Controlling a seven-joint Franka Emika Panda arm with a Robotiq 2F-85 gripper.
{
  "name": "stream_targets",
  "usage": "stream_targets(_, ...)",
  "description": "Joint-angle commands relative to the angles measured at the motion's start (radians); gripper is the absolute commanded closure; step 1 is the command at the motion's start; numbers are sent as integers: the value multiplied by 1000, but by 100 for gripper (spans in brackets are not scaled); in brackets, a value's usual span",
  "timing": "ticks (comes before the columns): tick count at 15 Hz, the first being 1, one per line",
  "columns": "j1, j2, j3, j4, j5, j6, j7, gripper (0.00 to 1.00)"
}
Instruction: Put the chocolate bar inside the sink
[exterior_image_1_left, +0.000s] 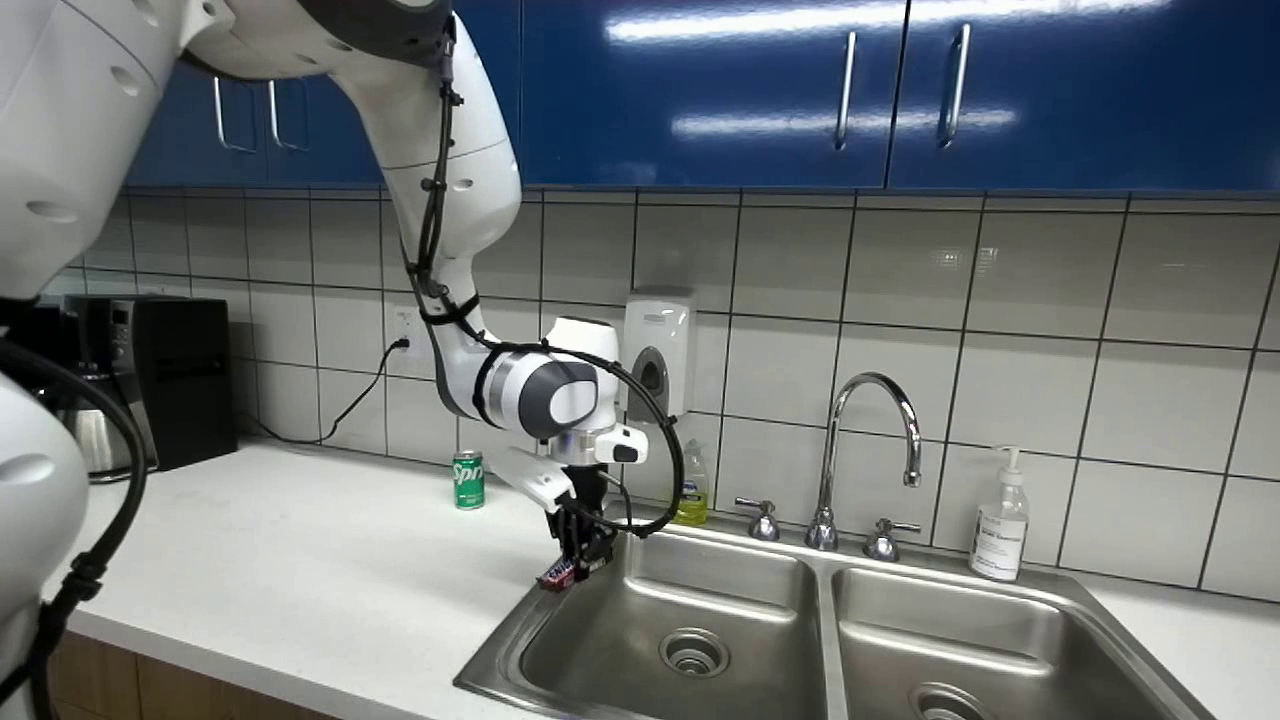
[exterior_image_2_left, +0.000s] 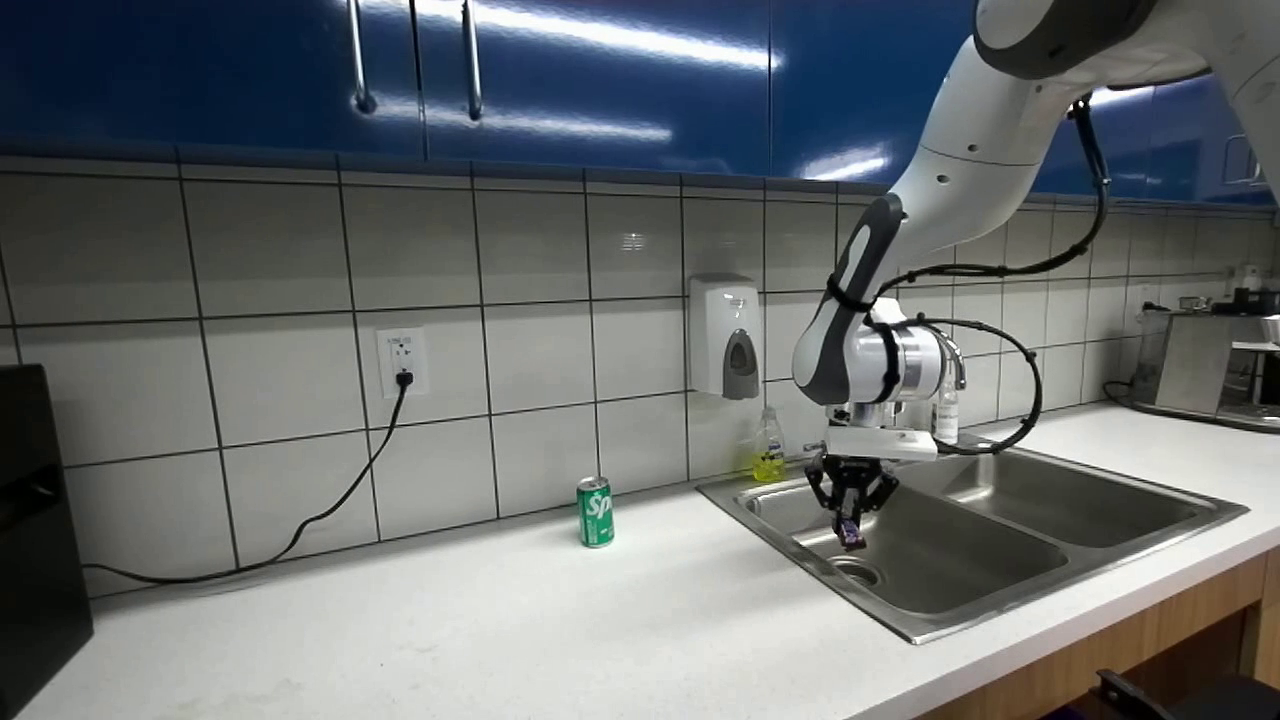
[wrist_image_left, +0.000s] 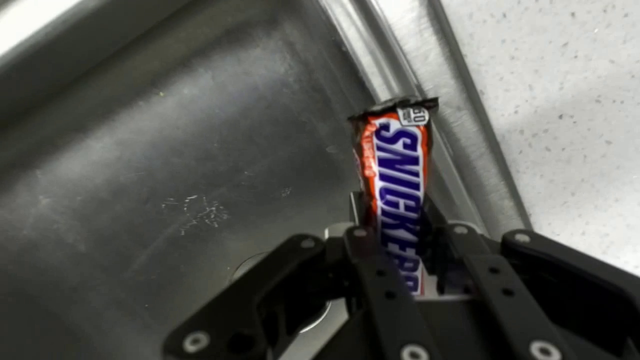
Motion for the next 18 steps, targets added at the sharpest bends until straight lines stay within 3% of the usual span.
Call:
stream_targets(1,-46,36,11,19,48,33,-32,94)
stream_targets(10,-88,203,6,157,91,76,2,94)
stream_targets(18,-105,354,-5,338,84,38,12,94)
